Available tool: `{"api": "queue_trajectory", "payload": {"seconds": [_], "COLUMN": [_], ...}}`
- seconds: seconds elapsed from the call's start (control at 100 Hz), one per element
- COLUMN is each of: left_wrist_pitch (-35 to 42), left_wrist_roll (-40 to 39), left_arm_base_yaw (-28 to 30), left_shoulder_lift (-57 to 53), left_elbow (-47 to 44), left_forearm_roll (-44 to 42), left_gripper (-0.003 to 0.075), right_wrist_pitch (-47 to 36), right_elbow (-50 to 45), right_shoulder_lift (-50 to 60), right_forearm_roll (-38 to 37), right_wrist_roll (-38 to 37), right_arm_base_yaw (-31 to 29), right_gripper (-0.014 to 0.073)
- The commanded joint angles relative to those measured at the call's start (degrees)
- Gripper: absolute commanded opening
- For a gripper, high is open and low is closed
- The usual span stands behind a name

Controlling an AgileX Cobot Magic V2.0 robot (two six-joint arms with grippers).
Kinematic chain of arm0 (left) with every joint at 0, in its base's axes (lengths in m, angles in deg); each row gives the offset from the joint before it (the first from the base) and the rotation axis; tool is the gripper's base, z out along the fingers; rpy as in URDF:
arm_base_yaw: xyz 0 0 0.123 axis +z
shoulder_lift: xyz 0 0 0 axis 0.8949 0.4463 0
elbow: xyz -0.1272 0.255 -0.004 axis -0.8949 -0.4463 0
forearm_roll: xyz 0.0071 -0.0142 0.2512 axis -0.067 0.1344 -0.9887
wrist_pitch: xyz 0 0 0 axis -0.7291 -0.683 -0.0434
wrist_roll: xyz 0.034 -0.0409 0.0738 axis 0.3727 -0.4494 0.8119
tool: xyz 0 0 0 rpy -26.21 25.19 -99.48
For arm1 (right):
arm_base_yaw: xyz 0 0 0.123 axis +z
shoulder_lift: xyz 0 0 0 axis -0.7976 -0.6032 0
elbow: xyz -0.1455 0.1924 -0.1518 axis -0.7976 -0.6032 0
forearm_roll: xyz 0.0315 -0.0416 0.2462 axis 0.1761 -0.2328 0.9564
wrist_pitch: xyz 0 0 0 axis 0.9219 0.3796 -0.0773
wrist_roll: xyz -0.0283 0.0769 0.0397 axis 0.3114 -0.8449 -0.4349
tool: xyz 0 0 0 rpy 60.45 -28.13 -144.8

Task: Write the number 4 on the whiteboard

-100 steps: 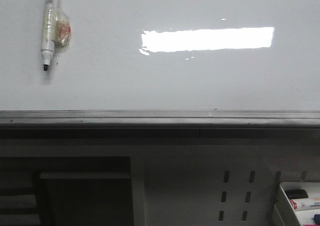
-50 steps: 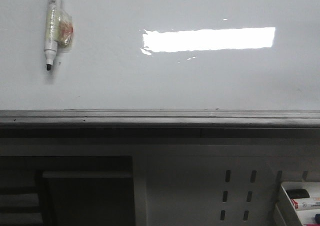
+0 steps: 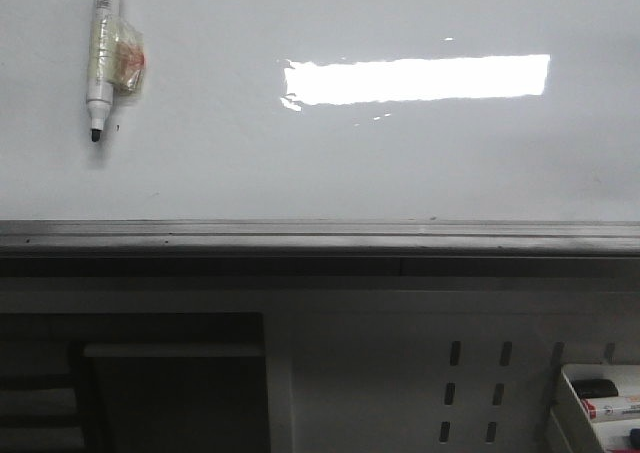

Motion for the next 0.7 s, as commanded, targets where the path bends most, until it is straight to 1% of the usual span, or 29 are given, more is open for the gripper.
{"api": "queue_trajectory", "payload": {"seconds": [0.0,0.14,0.25,0.43,0.69], "left_wrist_pitch": [3.25,3.99,5.74,5.91,5.81], "left_wrist_roll": [4.96,10.15,10.14,10.14,10.41], "left_arm_base_yaw": [-1.50,-3.53,-4.57,-4.69,-4.69], "left_shoulder_lift": [3.71,10.68,16.02,22.77,28.15], "left_elbow": [3.04,6.07,8.88,12.48,15.83], "left_forearm_roll": [5.62,8.65,8.94,9.05,9.63], "left_gripper": [0.0385,0.0385,0.0386,0.0386,0.0386], "right_wrist_pitch": [-3.65,-3.65,-3.65,-3.31,-3.42], "right_elbow": [2.00,2.00,2.00,2.00,2.00], "right_shoulder_lift": [-0.75,-0.75,-0.75,-0.75,-0.75], "right_forearm_roll": [0.33,0.33,0.33,0.33,0.33], "right_wrist_roll": [0.80,0.80,0.80,0.80,0.93], "right_arm_base_yaw": [-0.40,-0.40,-0.40,-0.40,-0.40], "right_gripper": [0.0448,0.0448,0.0448,0.0448,0.0448]}}
